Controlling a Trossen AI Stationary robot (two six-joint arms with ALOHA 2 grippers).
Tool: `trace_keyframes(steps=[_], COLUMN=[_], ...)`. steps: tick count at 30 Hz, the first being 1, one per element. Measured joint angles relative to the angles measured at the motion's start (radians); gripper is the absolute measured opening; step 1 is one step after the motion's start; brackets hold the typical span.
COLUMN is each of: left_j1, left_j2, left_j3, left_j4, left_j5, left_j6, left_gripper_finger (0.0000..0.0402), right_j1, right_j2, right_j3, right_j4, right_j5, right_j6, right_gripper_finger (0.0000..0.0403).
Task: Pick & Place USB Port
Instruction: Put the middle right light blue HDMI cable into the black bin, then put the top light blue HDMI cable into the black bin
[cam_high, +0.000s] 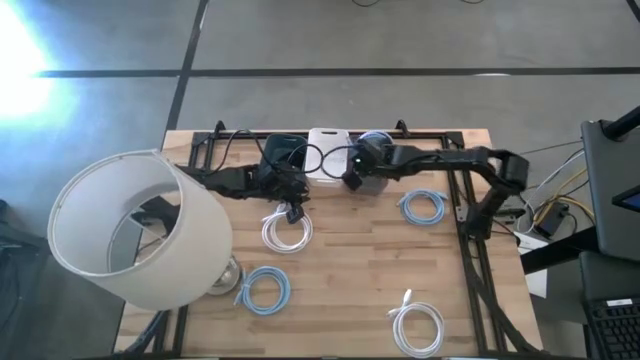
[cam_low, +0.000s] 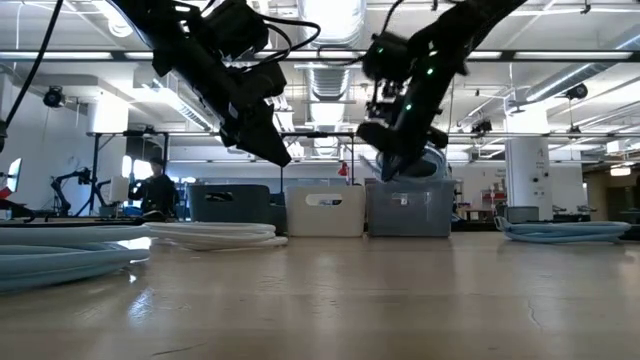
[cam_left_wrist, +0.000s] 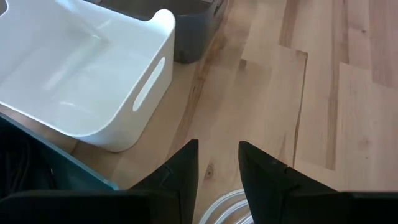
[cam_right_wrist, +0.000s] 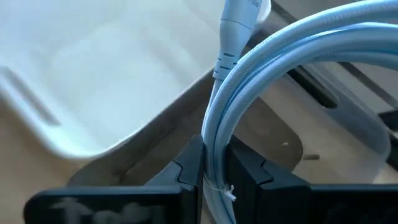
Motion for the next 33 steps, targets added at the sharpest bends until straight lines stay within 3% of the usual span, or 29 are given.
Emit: trace_keyframes(steps=[6,11,18,25,33], left_j1=[0.000,0.000,0.000,0.000,0.000], left_j2=[0.000,0.000,0.000,0.000,0.000], left_j3=[0.000,0.000,0.000,0.000,-0.001], left_j4=[0.000,0.000,0.000,-0.001,-0.004], left_j5=[-0.001,-0.004,-0.004,-0.004,-0.003], left_j6=[0.004,0.007,0.015,0.015,0.015], left_gripper_finger=[0.0117,0.0117,0.0117,0.0117,0.0117], right_j1=[-0.003,-0.004,-0.003,-0.001,0.043], right_j2=[0.172,0.274,0.362,0.331,0.221], right_j3=[0.122,0.263,0.394,0.409,0.410], right_j4=[-0.038,-0.244,-0.440,-0.483,-0.524], right_j5=[0.064,0.086,0.153,0.192,0.188], right_j6=[0.021,0.024,0.047,0.103,0.109], right_gripper_finger=[0.0044,0.0048,0.0096,0.0135,0.0145])
